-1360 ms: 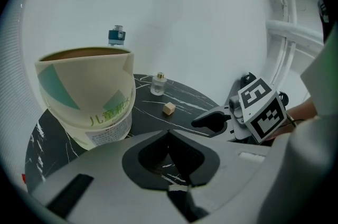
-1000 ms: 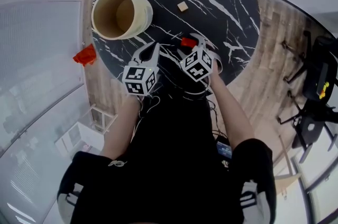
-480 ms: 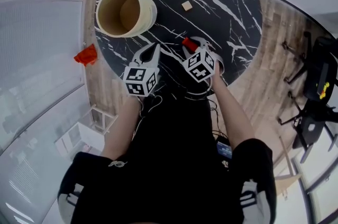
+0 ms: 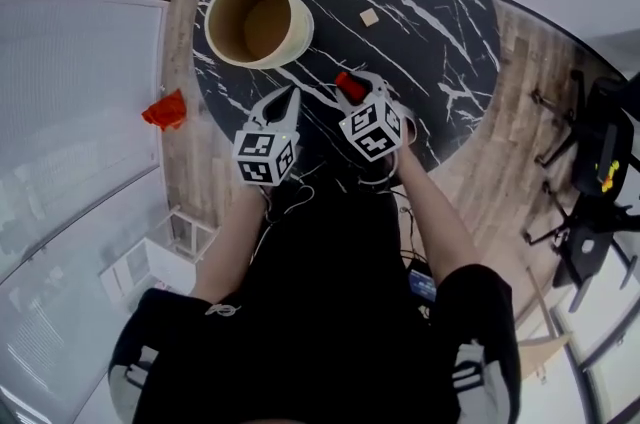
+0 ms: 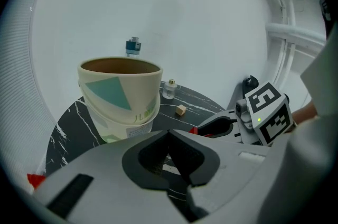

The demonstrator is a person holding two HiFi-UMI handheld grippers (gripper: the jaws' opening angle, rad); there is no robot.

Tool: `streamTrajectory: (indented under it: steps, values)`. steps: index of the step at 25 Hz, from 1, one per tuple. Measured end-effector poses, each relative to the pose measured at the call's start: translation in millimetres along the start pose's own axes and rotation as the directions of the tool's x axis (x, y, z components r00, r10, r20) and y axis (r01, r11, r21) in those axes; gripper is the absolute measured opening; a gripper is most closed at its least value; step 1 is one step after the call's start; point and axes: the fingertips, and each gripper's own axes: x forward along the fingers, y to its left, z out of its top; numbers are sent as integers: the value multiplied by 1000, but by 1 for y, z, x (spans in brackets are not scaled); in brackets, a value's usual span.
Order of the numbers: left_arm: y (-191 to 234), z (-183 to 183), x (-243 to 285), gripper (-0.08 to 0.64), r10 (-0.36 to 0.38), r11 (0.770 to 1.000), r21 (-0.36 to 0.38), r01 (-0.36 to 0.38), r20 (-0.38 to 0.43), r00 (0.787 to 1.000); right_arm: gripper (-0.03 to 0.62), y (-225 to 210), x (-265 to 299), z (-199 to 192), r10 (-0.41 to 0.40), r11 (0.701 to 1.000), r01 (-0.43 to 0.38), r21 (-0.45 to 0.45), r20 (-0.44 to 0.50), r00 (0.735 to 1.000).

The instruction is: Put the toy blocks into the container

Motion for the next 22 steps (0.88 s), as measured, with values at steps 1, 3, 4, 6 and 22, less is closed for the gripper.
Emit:
streamTrajectory:
  steps: [1,3,4,6,22]
  values:
    - [5,0,-4,0,5,1000,-2,-5,2,1000,123,5,1,6,3,1000,-3,-6,8,1000]
    - [16,-2,-12,0,19,1000,-10,-18,8,1000,123,16,5,20,13,1000,-13,-23,21,1000]
    - [22,-3,-17,0,27,1000,-15,-27,10,1000,123,23,7,26,20,999,-19,-30,27,999]
    - [36,-5,-27,0,47,999,-26,-47,14,999,123,37,11,39,40,998,-38,-39,43,998]
    - [151,-18,-100,0,183,978,-120,-173,82,980,123,140,50,126,139,988,-128,-92,129,982]
